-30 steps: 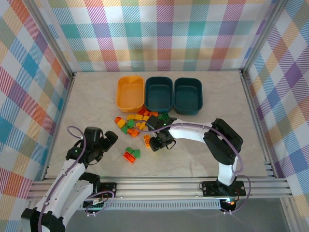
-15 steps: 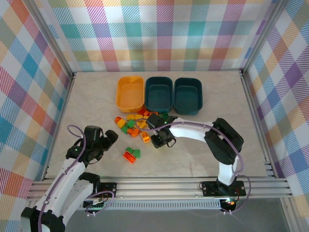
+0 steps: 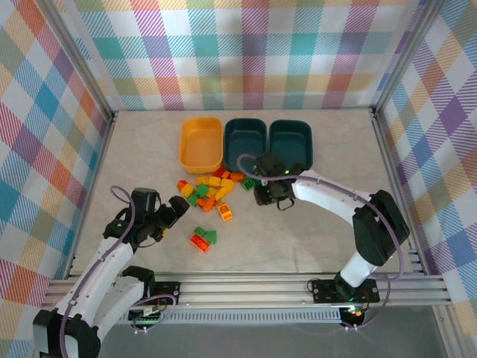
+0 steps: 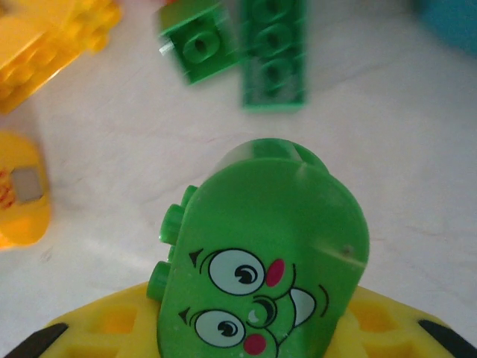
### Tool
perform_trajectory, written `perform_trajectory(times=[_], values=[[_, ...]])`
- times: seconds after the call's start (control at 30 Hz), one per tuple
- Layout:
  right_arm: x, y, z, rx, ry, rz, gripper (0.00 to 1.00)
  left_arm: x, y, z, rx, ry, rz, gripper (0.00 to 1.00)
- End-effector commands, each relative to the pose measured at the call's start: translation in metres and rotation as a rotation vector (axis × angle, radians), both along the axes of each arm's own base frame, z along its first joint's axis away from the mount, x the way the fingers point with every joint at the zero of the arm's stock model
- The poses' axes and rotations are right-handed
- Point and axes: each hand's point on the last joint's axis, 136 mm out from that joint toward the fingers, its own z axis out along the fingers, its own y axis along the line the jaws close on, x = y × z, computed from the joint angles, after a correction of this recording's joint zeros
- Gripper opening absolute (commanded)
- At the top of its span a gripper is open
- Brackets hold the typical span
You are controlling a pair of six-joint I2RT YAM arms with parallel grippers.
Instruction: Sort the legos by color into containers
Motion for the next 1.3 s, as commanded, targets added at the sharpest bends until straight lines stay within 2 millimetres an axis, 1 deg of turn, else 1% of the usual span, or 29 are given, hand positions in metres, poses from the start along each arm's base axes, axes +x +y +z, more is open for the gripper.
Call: perform_trajectory(times=[0.0, 0.07, 0.17, 0.27, 0.33, 0.47, 0.57, 0.6, 0.63, 0.67, 0.7, 0.73, 0.8, 0.87, 0.9, 0.93, 1.0, 1.03, 1.07, 1.1, 1.13, 1.17, 1.2, 1.27], values=[[0.042, -0.021, 0.038, 0.085, -0.087, -0.119, 0.32, 0.003, -0.02, 0.009, -0.056, -0.034, -0.103, 1.0], [0.066, -0.036, 0.04, 0.106, -0.089, -0.182, 0.32, 0.003, -0.029, 0.011, -0.069, -0.033, -0.146, 1.0], [0.096, -0.054, 0.039, 0.116, -0.089, -0.245, 0.32, 0.002, -0.041, 0.016, -0.073, -0.04, -0.201, 1.0], [0.123, -0.066, 0.033, 0.127, -0.066, -0.288, 0.31, 0.001, -0.052, 0.021, -0.077, -0.054, -0.242, 1.0], [0.136, -0.073, 0.026, 0.123, -0.045, -0.308, 0.32, 0.0, -0.056, 0.023, -0.076, -0.058, -0.255, 1.0], [0.155, -0.082, 0.02, 0.113, -0.036, -0.329, 0.32, -0.004, -0.056, 0.022, -0.062, -0.048, -0.263, 1.0], [0.164, -0.086, 0.011, 0.106, -0.007, -0.34, 0.34, -0.007, -0.054, 0.018, -0.052, -0.038, -0.259, 1.0], [0.166, -0.087, 0.008, 0.1, 0.004, -0.34, 0.36, -0.007, -0.054, 0.018, -0.053, -0.039, -0.258, 1.0], [0.167, -0.089, 0.004, 0.087, 0.017, -0.34, 0.4, -0.007, -0.054, 0.019, -0.054, -0.04, -0.259, 1.0], [0.169, -0.089, 0.003, 0.079, 0.017, -0.337, 0.47, -0.007, -0.054, 0.02, -0.055, -0.041, -0.26, 1.0], [0.17, -0.089, 0.005, 0.077, 0.011, -0.336, 0.54, -0.007, -0.054, 0.021, -0.056, -0.042, -0.26, 1.0], [0.172, -0.09, 0.01, 0.077, -0.004, -0.332, 0.59, -0.007, -0.054, 0.022, -0.053, -0.045, -0.261, 1.0], [0.175, -0.092, 0.027, 0.08, -0.046, -0.335, 0.64, -0.007, -0.053, 0.024, -0.05, -0.048, -0.262, 1.0], [0.175, -0.093, 0.051, 0.095, -0.102, -0.337, 0.67, -0.006, -0.053, 0.026, -0.045, -0.054, -0.263, 1.0], [0.174, -0.091, 0.062, 0.105, -0.138, -0.334, 0.67, -0.005, -0.053, 0.028, -0.041, -0.059, -0.262, 1.0], [0.17, -0.087, 0.078, 0.124, -0.189, -0.321, 0.68, -0.004, -0.052, 0.028, -0.035, -0.059, -0.256, 1.0], [0.152, -0.073, 0.096, 0.165, -0.228, -0.292, 0.69, -0.002, -0.047, 0.028, -0.014, -0.063, -0.235, 1.0], [0.138, -0.059, 0.101, 0.186, -0.232, -0.261, 0.69, 0.0, -0.044, 0.028, 0.002, -0.068, -0.22, 1.0], [0.121, -0.041, 0.101, 0.191, -0.231, -0.217, 0.69, 0.001, -0.037, 0.026, 0.03, -0.064, -0.188, 1.0], [0.106, -0.023, 0.098, 0.189, -0.229, -0.164, 0.69, 0.003, -0.028, 0.024, 0.066, -0.057, -0.145, 1.0], [0.086, -0.001, 0.092, 0.179, -0.22, -0.096, 0.69, 0.003, -0.016, 0.02, 0.105, -0.04, -0.089, 1.0], [0.067, 0.02, 0.082, 0.171, -0.199, -0.039, 0.69, 0.003, -0.004, 0.015, 0.142, -0.02, -0.025, 1.0], [0.05, 0.036, 0.072, 0.171, -0.171, 0.0, 0.69, 0.002, 0.005, 0.011, 0.161, -0.003, 0.022, 1.0], [0.015, 0.069, 0.047, 0.182, -0.089, 0.067, 0.7, 0.001, 0.018, 0.002, 0.164, 0.031, 0.099, 1.0]])
